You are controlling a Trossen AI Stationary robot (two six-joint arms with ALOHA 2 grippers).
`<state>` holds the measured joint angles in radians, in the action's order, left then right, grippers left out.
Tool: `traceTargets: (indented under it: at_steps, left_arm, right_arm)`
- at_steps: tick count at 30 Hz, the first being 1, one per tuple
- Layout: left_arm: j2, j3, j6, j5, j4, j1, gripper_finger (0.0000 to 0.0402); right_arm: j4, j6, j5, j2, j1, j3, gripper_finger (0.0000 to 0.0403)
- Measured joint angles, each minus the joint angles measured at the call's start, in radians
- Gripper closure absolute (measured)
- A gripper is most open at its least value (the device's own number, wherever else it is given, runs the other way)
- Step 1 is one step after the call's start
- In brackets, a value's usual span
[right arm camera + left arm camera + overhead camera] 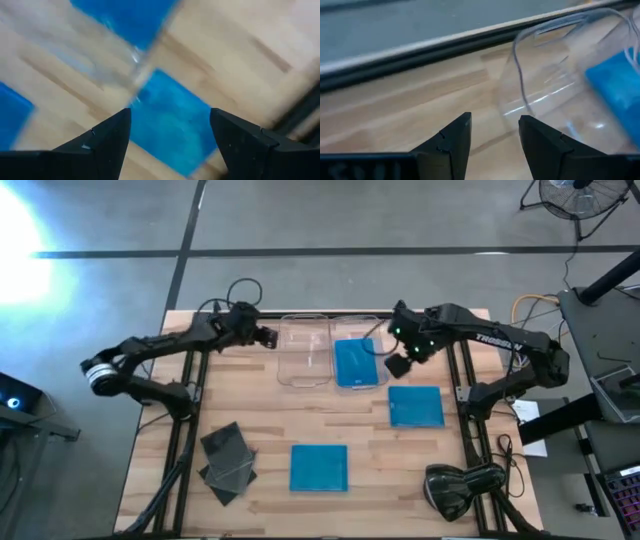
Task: Pick & place jewel cases by type
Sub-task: Put the right blue CD case into the right transparent bin
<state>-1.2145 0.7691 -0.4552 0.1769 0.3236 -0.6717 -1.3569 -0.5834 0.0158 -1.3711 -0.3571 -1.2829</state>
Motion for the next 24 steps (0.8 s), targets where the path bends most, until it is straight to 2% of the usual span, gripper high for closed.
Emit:
traceTargets:
  at_steps: [2,6,13,17,24]
  left_arm:
    - [0.059,0.029,0.033,0.012,0.102,0.013,0.0255]
    - [0.180,0.037,0.027,0.004,0.196,0.053,0.0255]
    - [0.346,0.014,-0.020,-0.002,0.245,0.132,0.0255]
    - [0.375,-0.007,-0.021,0.013,0.244,0.151,0.0255]
    - [0.373,-0.054,-0.078,0.009,0.246,0.171,0.0255]
  right_arm:
    - [-0.033,0.041,0.010,0.000,0.034,0.033,0.0138]
    - [-0.004,0.064,0.041,-0.007,0.131,0.144,0.0138]
    - [0.289,-0.135,0.033,-0.001,0.312,0.363,0.0141]
    - [0.434,-0.212,-0.041,-0.004,0.419,0.431,0.0150]
    - [0.537,-0.374,-0.133,-0.005,0.545,0.547,0.0163]
